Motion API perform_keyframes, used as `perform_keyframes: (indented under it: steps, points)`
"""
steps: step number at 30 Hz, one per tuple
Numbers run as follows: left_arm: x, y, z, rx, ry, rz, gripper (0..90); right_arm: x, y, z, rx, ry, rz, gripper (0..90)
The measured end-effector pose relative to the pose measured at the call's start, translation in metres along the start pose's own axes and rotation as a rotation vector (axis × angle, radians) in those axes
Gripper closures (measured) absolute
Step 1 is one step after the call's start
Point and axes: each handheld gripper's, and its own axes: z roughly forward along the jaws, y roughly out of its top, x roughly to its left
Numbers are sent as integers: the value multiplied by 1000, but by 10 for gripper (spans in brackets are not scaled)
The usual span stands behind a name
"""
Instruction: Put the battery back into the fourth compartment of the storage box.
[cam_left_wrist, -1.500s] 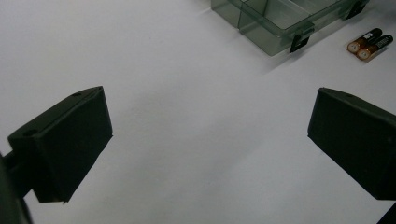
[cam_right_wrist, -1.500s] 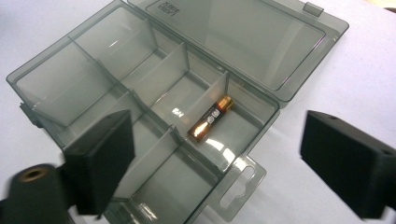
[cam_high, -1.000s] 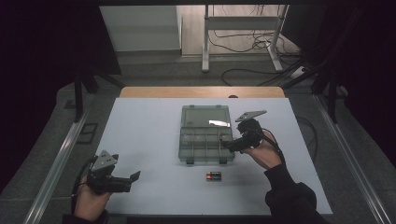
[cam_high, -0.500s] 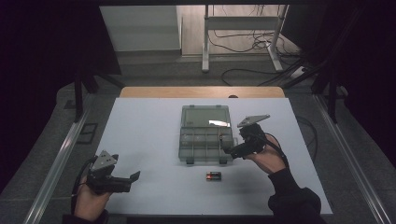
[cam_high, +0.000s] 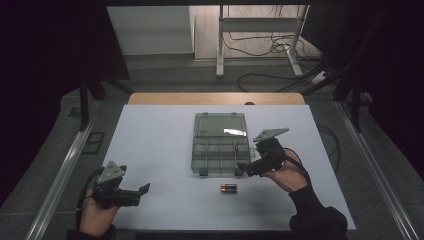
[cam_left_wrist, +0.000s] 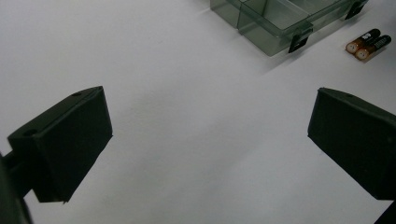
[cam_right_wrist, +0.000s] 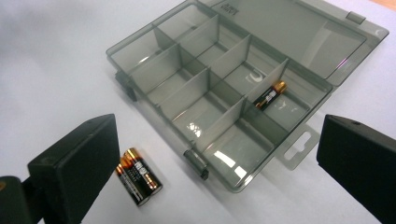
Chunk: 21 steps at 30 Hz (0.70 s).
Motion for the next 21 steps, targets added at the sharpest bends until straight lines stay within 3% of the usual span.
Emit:
perform_keyframes:
  steps: [11,21]
  points:
    - [0,0,0,1,1,0,2,16,-4,2,54,9,-52,40]
    - [0,0,0,3,3,1,3,29,-10,9,111,19,-110,283]
